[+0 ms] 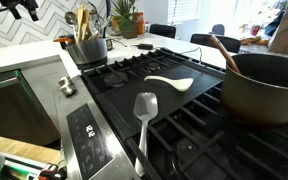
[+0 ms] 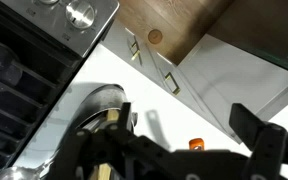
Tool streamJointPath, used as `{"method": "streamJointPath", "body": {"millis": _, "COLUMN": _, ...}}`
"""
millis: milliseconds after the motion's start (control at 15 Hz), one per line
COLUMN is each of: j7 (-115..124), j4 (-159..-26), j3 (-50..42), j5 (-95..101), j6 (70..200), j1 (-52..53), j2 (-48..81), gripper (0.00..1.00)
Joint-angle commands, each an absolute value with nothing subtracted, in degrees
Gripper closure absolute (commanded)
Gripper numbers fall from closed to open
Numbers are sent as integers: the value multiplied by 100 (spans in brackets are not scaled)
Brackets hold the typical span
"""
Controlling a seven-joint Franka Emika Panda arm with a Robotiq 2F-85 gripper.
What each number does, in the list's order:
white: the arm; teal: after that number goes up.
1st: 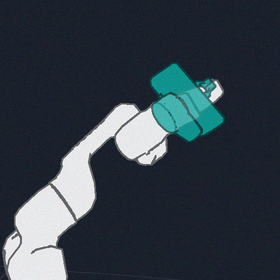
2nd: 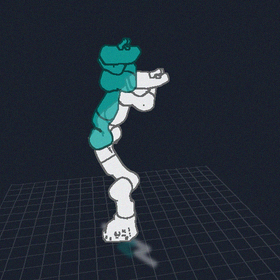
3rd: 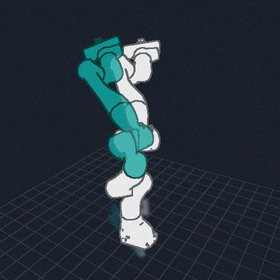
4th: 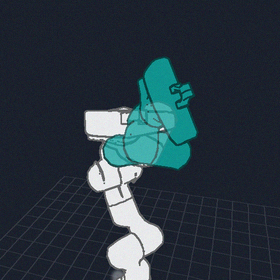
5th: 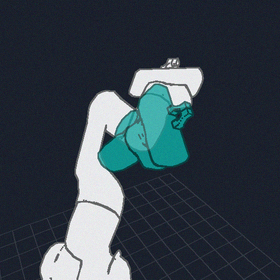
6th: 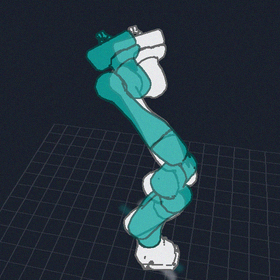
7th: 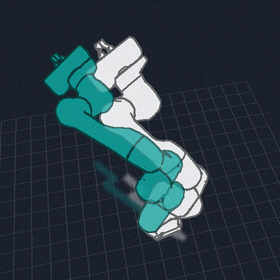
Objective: Move the silver spatula to the left
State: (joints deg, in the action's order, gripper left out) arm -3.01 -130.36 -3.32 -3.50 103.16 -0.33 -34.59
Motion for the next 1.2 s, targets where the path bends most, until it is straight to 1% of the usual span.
{"method": "streamJointPath", "body": {"millis": 0, "j7": -314, "j4": -13022, "j3": -315, "j5": -361, "j6": 10303, "j1": -62, "j2": -3453, "gripper": 0}}
{"method": "streamJointPath", "body": {"millis": 667, "j7": -314, "j4": -13022, "j3": -316, "j5": -361, "j6": 10303, "j1": -65, "j2": -3453, "gripper": 0}}
{"method": "streamJointPath", "body": {"millis": 800, "j7": -504, "j4": -13132, "j3": -426, "j5": -185, "j6": 10397, "j1": -148, "j2": -3586, "gripper": 0}}
{"method": "streamJointPath", "body": {"millis": 1133, "j7": -1479, "j4": -13306, "j3": -1026, "j5": 0, "j6": 10304, "j1": -357, "j2": -3925, "gripper": 0}}
